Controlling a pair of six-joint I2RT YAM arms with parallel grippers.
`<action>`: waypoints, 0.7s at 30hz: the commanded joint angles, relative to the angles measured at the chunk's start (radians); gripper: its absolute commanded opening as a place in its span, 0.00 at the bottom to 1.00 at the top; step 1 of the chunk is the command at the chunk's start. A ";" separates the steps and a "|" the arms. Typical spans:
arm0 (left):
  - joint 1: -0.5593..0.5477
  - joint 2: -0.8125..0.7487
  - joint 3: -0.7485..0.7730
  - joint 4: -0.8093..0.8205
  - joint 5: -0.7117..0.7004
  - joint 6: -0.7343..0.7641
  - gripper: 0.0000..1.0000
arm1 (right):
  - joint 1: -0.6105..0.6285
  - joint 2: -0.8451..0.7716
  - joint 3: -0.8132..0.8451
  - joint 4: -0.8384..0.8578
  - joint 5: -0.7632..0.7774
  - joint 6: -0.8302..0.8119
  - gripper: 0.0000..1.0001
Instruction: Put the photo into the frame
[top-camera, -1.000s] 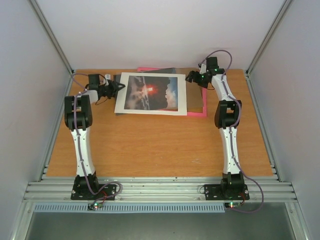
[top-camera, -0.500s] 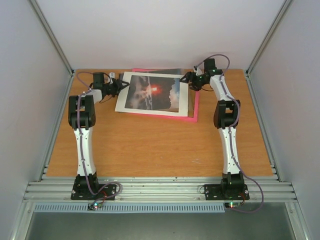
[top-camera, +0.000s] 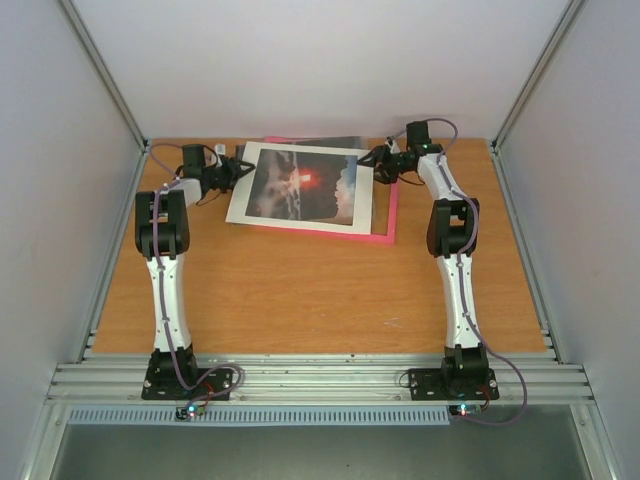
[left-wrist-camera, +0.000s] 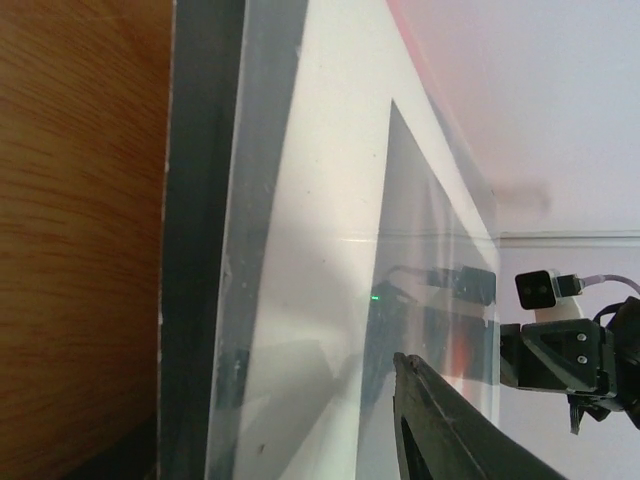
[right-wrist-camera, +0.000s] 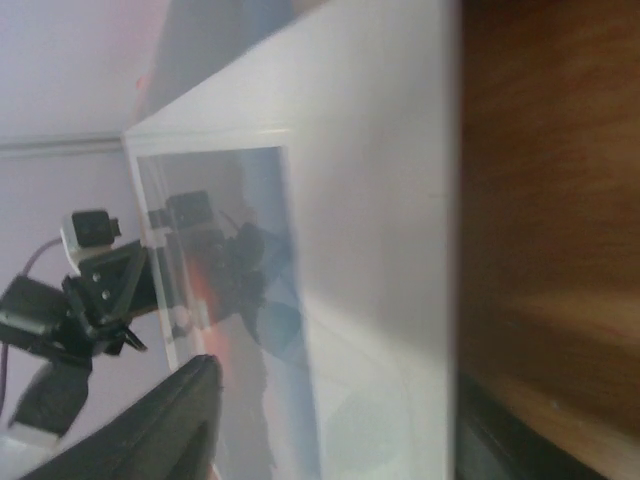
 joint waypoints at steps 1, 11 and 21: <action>-0.029 0.042 0.002 0.006 0.013 -0.005 0.42 | 0.055 -0.048 0.002 0.016 -0.085 0.037 0.44; 0.045 -0.103 -0.108 0.041 0.044 -0.004 0.54 | 0.064 -0.085 -0.005 0.099 -0.124 0.130 0.01; 0.191 -0.371 -0.291 -0.216 0.004 0.173 0.66 | 0.172 -0.102 0.000 0.215 -0.147 0.204 0.01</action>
